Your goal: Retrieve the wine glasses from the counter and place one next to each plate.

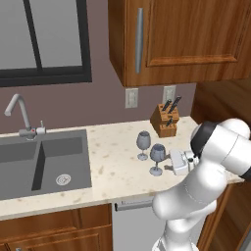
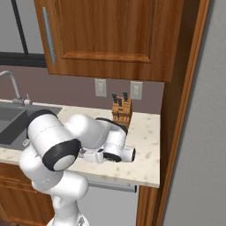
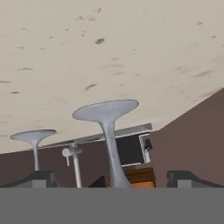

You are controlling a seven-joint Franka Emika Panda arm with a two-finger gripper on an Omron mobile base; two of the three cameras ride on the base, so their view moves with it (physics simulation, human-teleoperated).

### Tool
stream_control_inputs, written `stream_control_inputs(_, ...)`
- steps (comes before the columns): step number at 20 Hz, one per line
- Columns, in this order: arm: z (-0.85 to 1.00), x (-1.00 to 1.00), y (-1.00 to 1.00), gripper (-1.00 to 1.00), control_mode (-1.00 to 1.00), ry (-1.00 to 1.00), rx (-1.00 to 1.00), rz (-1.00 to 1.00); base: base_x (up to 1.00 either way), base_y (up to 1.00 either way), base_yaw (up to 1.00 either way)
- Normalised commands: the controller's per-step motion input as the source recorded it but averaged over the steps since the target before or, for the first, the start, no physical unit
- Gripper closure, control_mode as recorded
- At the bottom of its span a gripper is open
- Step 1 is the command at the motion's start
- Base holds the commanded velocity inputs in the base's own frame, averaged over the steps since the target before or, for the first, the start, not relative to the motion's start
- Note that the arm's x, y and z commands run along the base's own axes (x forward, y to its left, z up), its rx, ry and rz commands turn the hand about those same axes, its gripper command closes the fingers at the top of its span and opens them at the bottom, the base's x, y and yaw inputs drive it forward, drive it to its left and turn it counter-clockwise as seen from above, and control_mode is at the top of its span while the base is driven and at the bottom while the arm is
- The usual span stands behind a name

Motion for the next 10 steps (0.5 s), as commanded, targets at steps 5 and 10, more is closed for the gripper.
stream_control_inputs(5, -0.06, 0.01, 0.06, -1.0, -1.0, 0.0, 0.0, 0.0, 0.0, 0.0, 0.0)
stream_control_inputs(10, -0.1, 0.0, 0.15, -1.0, -1.0, 0.0, 0.0, 0.0, 0.0, 0.0, 0.0)
